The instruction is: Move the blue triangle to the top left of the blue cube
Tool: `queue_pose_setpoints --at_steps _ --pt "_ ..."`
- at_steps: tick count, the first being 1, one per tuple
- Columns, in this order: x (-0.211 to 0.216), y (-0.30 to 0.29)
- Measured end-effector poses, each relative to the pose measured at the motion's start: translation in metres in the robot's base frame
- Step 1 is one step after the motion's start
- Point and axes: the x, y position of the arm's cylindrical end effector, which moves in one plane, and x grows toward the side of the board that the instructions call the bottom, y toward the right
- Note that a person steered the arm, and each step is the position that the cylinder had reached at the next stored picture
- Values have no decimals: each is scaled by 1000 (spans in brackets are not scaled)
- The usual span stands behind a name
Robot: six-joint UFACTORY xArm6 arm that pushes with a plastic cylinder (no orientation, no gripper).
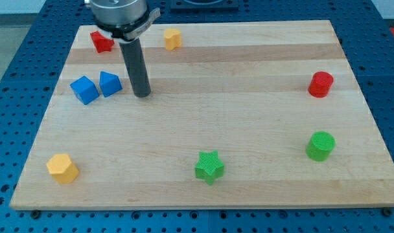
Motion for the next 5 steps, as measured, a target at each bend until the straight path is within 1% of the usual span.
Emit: queue_pose_setpoints --at_steps 1,3,5 --pt "-4 -9" --pt "-28 -38" --pt "-28 -70"
